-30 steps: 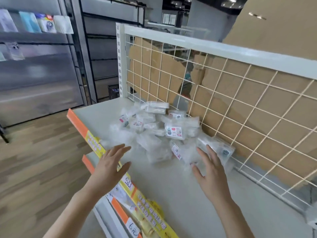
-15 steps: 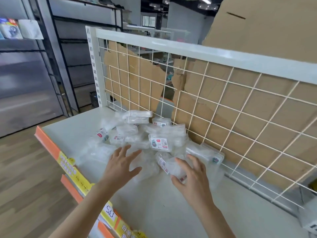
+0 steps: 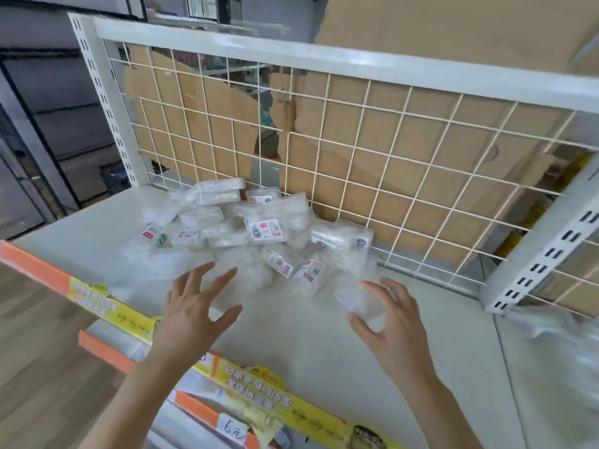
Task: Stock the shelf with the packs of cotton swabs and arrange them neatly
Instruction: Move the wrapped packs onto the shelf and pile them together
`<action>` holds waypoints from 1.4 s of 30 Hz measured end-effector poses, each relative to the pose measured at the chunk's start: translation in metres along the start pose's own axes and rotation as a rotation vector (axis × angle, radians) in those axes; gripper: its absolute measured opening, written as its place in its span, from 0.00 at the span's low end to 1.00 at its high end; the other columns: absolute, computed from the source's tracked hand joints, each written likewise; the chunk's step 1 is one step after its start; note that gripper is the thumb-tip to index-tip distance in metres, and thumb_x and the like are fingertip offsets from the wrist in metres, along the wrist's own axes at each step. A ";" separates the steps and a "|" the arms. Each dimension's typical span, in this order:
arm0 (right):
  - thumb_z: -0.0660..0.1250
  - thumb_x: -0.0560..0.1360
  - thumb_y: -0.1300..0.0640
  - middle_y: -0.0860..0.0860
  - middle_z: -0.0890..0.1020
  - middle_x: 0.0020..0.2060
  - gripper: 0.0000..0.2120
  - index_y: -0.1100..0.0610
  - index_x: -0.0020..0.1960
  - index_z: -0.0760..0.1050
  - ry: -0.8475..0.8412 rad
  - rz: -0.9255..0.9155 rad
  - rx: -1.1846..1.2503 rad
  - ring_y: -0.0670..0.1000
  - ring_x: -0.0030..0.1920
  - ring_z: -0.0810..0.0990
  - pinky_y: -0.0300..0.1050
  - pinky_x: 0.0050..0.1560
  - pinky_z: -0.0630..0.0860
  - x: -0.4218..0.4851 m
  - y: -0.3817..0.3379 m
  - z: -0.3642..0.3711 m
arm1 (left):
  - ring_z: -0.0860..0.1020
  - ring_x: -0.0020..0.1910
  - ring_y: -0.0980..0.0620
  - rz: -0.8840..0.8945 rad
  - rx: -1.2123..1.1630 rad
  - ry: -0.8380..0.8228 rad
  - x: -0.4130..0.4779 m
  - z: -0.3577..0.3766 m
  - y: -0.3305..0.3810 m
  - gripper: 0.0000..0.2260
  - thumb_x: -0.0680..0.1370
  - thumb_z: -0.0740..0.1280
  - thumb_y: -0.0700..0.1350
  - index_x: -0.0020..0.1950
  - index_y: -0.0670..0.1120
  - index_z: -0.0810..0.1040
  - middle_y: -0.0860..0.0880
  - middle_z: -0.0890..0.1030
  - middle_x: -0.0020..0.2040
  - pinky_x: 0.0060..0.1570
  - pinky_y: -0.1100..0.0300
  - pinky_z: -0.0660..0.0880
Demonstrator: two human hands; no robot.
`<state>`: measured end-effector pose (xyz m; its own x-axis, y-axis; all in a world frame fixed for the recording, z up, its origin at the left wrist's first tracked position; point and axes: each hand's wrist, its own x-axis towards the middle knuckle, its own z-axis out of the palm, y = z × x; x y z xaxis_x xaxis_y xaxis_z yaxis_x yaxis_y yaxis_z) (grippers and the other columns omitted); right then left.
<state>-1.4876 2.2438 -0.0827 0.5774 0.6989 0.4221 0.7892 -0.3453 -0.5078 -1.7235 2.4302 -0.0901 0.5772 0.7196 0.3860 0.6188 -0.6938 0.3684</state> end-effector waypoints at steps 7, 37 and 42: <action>0.75 0.68 0.54 0.52 0.71 0.64 0.23 0.51 0.61 0.75 0.113 0.103 0.001 0.56 0.62 0.69 0.47 0.52 0.69 -0.073 0.005 -0.037 | 0.69 0.57 0.41 0.082 -0.084 0.029 -0.055 -0.022 0.005 0.26 0.70 0.60 0.62 0.64 0.52 0.77 0.42 0.75 0.62 0.53 0.41 0.72; 0.69 0.67 0.42 0.53 0.73 0.62 0.25 0.52 0.60 0.76 0.608 0.621 -0.295 0.53 0.60 0.71 0.49 0.55 0.71 -0.377 0.066 -0.259 | 0.73 0.57 0.38 0.669 -0.398 -0.278 -0.141 0.034 0.248 0.34 0.74 0.49 0.72 0.65 0.50 0.76 0.45 0.73 0.63 0.59 0.48 0.67; 0.70 0.65 0.47 0.53 0.73 0.61 0.25 0.54 0.60 0.76 0.654 0.690 -0.373 0.53 0.60 0.71 0.42 0.55 0.67 -0.433 0.100 -0.323 | 0.70 0.58 0.38 0.734 -0.434 -0.322 -0.179 0.048 0.337 0.35 0.74 0.48 0.72 0.67 0.51 0.75 0.45 0.73 0.64 0.57 0.41 0.69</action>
<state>-1.5910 1.7037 -0.0737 0.8438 -0.1665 0.5101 0.1917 -0.7944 -0.5764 -1.5931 2.0688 -0.0760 0.9082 0.0209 0.4180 -0.1798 -0.8825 0.4347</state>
